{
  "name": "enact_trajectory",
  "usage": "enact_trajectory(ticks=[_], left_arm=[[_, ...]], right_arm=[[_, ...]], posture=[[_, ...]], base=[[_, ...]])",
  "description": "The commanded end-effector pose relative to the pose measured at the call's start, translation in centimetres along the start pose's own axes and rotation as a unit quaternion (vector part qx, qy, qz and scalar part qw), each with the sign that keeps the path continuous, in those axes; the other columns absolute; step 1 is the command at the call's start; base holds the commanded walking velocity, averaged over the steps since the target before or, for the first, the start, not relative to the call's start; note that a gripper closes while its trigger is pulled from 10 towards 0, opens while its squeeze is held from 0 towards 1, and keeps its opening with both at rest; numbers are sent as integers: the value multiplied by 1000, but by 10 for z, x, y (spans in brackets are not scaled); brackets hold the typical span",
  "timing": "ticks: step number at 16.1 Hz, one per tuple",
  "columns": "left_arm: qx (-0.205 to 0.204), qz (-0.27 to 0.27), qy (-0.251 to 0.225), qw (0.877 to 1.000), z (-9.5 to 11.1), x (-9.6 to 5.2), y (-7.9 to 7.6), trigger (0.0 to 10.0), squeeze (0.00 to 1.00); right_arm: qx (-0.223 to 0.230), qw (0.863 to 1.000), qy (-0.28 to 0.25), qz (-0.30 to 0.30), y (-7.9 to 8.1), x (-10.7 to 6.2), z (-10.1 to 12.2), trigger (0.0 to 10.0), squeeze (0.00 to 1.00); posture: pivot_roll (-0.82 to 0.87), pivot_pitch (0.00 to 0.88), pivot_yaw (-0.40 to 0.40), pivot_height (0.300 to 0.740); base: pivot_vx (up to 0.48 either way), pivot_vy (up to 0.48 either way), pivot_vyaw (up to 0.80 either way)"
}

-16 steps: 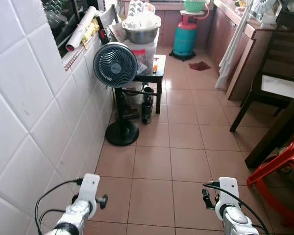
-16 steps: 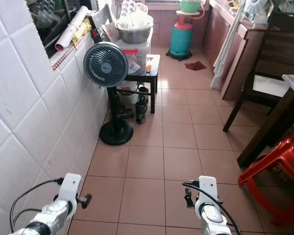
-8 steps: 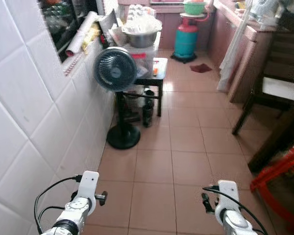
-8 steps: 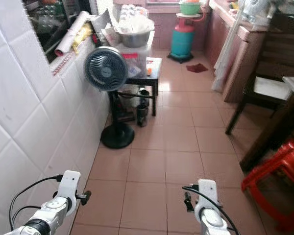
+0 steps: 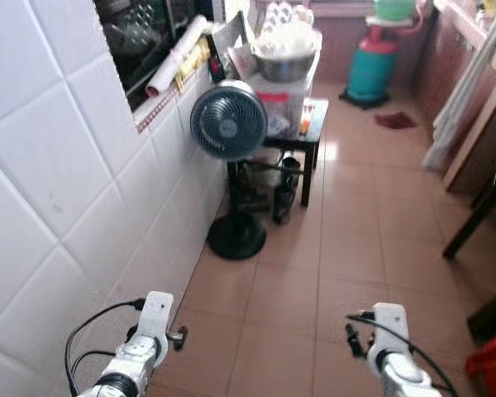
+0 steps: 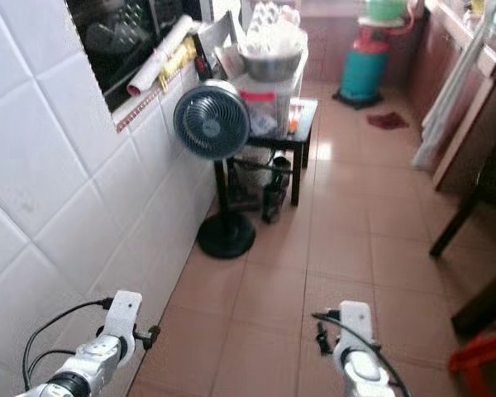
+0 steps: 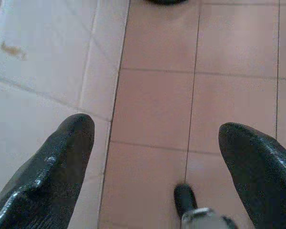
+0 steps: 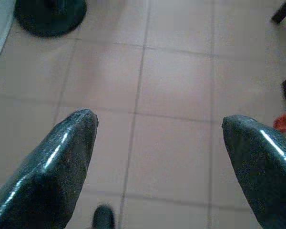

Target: Setting the table

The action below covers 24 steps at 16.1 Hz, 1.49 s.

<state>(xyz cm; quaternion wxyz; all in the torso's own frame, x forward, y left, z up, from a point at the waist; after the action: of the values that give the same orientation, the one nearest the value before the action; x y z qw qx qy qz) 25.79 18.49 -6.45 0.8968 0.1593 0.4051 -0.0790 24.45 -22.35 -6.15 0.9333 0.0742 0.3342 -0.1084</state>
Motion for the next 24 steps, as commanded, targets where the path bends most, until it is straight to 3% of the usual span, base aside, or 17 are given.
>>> enact_trajectory(ticks=[1,8,11,20,22,24], left_arm=[[7,11,4,1000,-2,-1,10,10000,0],[13,6,11,1000,-7,-2,7,10000,0],[-10,7,11,1000,-9,-2,6,10000,0],[-27,16,21,999,-14,-2,4,10000,0],[-32,19,17,999,-11,-2,5,10000,0],[-39,24,-2,999,4,0,9,10000,0]], right_arm=[[10,1000,3,6,9,1,-2,10000,0],[12,1000,6,3,8,0,-3,10000,0],[10,1000,6,3,7,1,-2,10000,0],[17,999,26,5,6,0,-7,10000,0],[20,999,30,10,6,0,-7,10000,0],[24,999,22,24,11,3,2,10000,0]], posture=[[-40,0,33,740],[-41,0,28,740],[-40,0,25,740],[-10,0,-4,740],[-10,0,-4,740],[-6,0,-3,740]], base=[[352,0,0],[285,0,-171],[0,0,0],[0,0,0],[0,0,0],[0,0,0]])
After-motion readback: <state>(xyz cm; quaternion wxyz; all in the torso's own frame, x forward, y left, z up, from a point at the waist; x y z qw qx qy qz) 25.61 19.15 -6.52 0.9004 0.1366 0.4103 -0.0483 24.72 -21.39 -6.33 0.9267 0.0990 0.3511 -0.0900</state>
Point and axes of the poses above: a point about 5 cm out from each wrist's last joint towards the gripper, its own x axis pointing out of the wrist towards the gripper, its own z axis along the axis of the wrist's last joint, y = z × x, the point moved 2 cm from there along x, pointing out of the wrist towards the gripper, and after that the axes turned 11 degrees about x, right-handed, at the moved point
